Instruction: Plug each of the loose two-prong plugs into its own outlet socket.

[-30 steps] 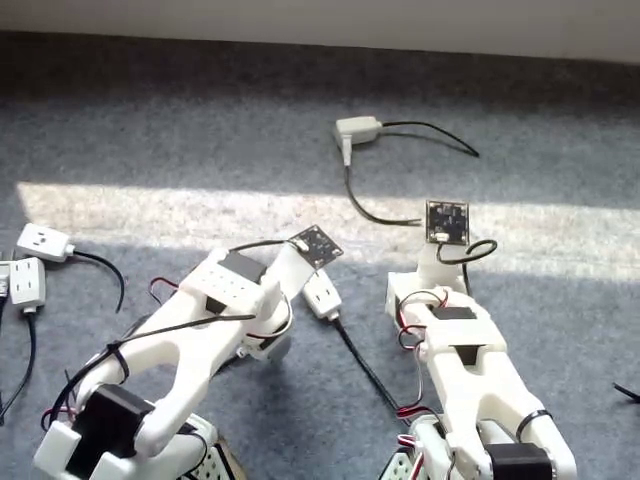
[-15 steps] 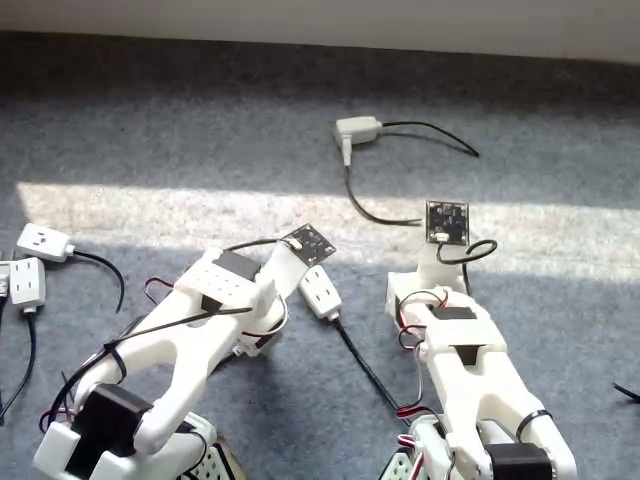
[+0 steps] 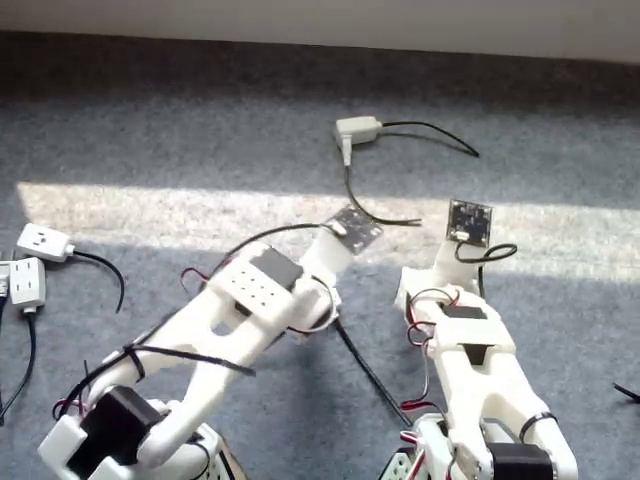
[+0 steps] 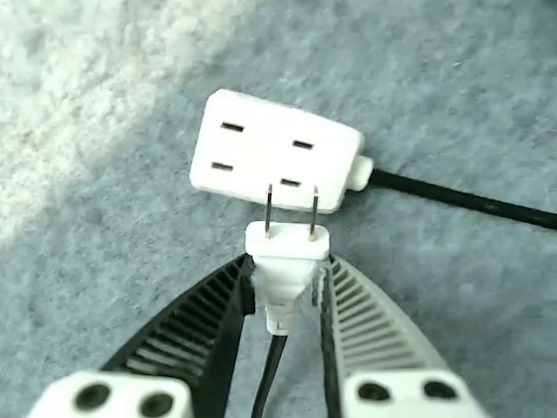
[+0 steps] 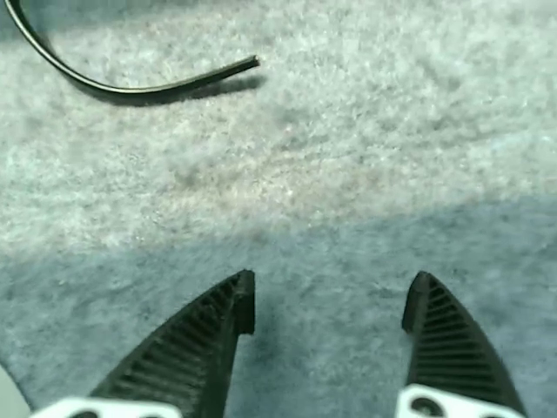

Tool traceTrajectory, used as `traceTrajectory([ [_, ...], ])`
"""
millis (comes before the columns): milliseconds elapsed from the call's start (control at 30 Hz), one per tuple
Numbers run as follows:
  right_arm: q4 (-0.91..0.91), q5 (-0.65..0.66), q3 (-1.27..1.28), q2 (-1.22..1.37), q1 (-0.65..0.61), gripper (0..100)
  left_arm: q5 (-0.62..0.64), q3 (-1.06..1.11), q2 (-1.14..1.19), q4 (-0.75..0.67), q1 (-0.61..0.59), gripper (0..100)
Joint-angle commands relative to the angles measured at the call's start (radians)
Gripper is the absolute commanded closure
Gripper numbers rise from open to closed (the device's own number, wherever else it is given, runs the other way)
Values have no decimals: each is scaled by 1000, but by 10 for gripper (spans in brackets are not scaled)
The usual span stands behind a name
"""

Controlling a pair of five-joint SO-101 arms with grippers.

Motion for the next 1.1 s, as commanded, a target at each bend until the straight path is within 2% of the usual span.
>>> traceTrajectory([
  [0, -22, -15, -48, -31, 38, 720, 57, -47, -10, -25, 179, 937],
  [133, -18, -26, -74, -33, 111, 721, 55, 38, -12, -215, 234, 940],
  [300, 116, -144, -168, -33, 217, 721, 57, 111, -13, -466, 222, 994],
  [567, 257, -107, -249, -33, 179, 721, 57, 128, -8, -671, 214, 994],
  [700, 295, -103, -288, -31, 193, 721, 58, 213, -12, -885, 216, 994],
  [900, 297, -107, -331, -22, 314, 721, 57, 426, -13, -1301, 213, 994],
  [1000, 298, -100, -331, -24, 280, 736, 57, 473, -13, -1404, 200, 994],
  [1067, 300, -68, -325, -31, 237, 782, 57, 498, -13, -1438, 174, 994],
])
